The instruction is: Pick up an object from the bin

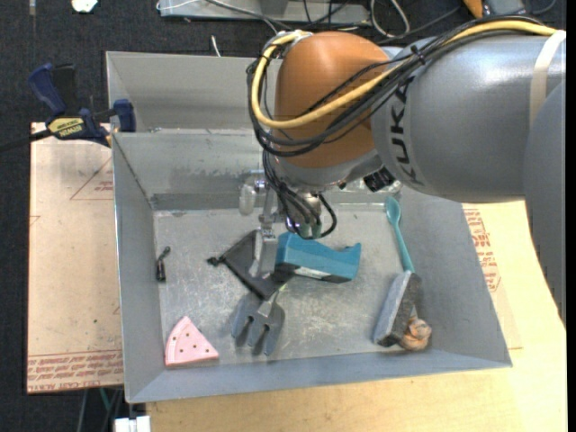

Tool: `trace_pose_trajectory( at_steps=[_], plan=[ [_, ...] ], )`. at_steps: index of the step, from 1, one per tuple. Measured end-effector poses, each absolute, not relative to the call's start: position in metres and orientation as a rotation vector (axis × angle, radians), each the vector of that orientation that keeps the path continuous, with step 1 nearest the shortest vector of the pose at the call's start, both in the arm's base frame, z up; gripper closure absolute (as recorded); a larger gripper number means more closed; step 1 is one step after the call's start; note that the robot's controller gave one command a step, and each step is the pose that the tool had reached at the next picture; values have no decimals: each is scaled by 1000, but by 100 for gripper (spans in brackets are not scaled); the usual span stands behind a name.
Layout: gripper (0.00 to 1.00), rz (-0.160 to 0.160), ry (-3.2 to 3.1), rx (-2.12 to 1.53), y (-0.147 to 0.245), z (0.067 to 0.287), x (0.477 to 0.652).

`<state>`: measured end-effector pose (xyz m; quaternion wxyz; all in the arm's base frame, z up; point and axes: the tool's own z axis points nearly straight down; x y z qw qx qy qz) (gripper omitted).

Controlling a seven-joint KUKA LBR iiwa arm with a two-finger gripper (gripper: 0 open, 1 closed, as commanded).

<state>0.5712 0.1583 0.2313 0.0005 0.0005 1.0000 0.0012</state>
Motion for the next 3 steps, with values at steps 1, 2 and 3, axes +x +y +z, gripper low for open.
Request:
trace_pose_trajectory(
  at_steps=[1,2,3],
  plan=[
    [0,4,3141,2,158,231,571],
    [0,6,3129,-140,150,212,569],
    [0,4,3112,-371,129,135,569]
  ],
)
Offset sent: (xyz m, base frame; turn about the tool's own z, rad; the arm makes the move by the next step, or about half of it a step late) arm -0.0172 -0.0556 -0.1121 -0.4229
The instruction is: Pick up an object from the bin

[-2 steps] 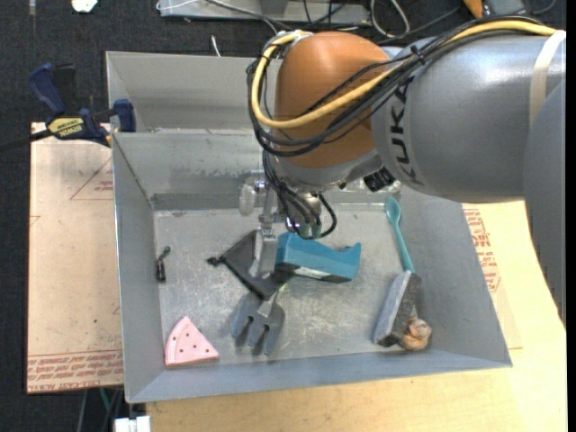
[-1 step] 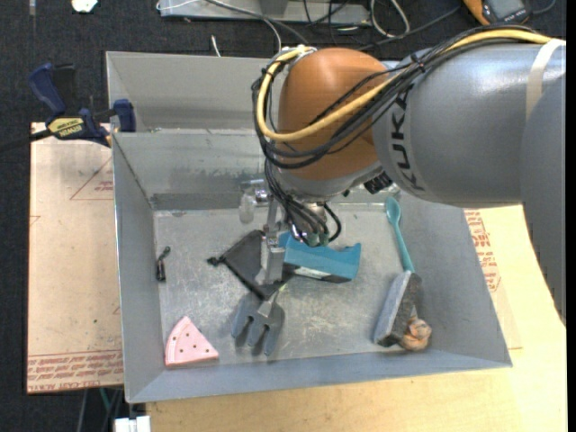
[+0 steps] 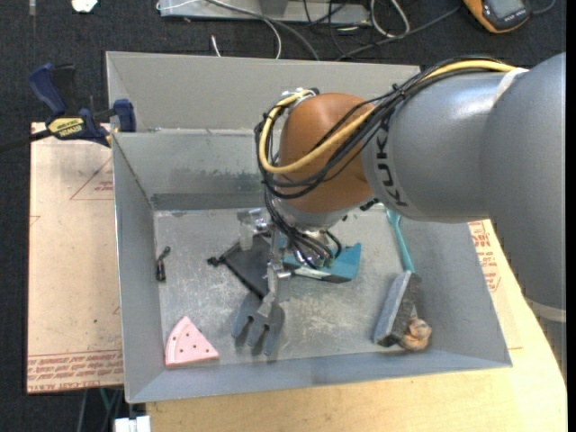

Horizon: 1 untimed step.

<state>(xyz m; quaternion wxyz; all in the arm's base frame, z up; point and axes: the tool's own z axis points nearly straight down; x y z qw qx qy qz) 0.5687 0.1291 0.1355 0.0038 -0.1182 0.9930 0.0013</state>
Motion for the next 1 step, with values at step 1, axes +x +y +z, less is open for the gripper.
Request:
trace_pose_trajectory(
  at_steps=[1],
  plan=[
    [0,3,3034,-779,126,91,588]
  ],
)
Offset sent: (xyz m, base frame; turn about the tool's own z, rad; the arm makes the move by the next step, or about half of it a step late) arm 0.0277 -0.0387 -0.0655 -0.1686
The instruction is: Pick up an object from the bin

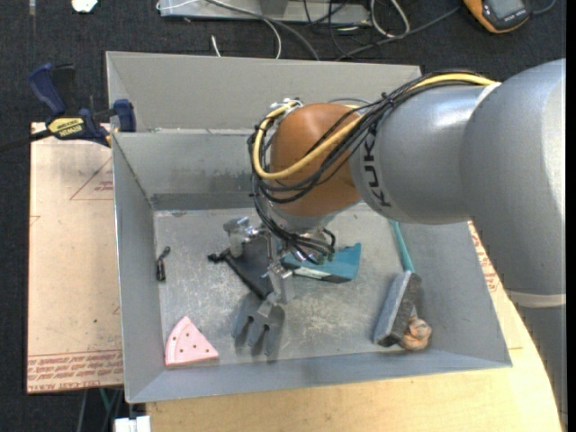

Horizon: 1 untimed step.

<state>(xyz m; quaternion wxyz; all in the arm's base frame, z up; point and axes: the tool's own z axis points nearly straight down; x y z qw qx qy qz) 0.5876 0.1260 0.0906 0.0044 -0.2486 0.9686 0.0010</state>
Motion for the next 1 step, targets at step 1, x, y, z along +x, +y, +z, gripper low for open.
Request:
trace_pose_trajectory(
  at_steps=[1],
  plan=[
    [0,8,3038,-776,106,78,593]
  ],
)
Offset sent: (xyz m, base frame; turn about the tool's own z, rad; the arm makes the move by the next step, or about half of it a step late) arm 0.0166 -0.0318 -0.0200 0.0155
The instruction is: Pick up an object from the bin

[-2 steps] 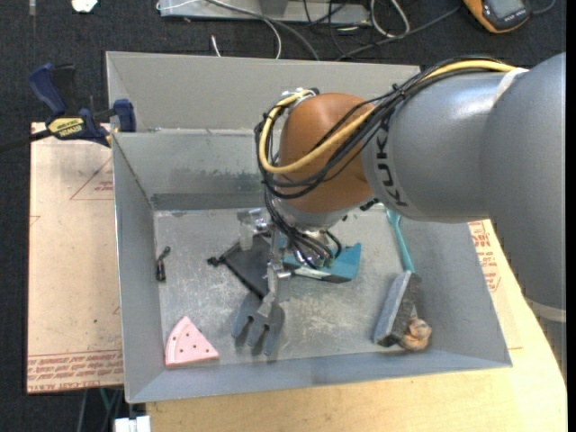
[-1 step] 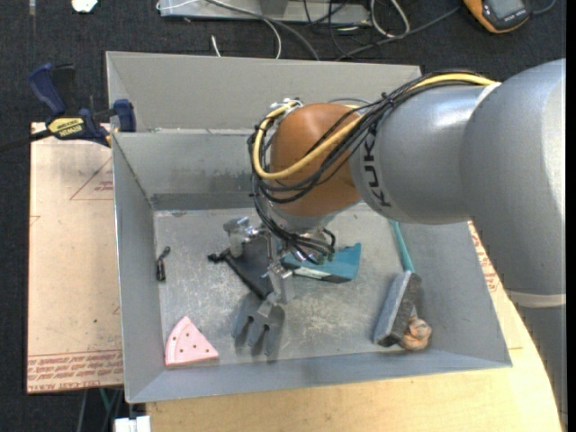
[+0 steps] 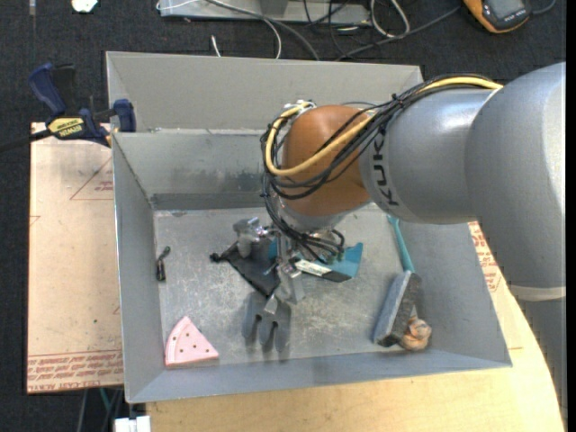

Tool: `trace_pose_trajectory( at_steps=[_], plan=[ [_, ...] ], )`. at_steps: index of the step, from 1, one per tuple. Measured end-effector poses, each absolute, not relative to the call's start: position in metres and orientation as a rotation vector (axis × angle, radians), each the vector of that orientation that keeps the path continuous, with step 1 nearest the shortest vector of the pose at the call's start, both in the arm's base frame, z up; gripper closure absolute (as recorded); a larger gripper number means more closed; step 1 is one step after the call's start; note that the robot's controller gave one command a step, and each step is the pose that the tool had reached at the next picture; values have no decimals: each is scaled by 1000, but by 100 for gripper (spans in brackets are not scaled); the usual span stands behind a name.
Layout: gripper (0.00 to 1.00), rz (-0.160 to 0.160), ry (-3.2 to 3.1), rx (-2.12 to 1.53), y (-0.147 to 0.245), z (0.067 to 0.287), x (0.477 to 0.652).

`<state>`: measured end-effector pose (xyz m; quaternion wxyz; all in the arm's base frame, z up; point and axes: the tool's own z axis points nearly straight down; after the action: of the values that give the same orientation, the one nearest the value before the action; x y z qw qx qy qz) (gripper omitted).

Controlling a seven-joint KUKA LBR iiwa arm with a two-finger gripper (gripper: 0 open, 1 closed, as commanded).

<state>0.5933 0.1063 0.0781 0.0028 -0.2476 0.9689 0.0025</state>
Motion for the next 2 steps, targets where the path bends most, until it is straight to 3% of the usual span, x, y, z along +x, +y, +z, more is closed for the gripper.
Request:
trace_pose_trajectory(
  at_steps=[2],
  plan=[
    [0,11,3076,-597,95,73,611]
  ],
)
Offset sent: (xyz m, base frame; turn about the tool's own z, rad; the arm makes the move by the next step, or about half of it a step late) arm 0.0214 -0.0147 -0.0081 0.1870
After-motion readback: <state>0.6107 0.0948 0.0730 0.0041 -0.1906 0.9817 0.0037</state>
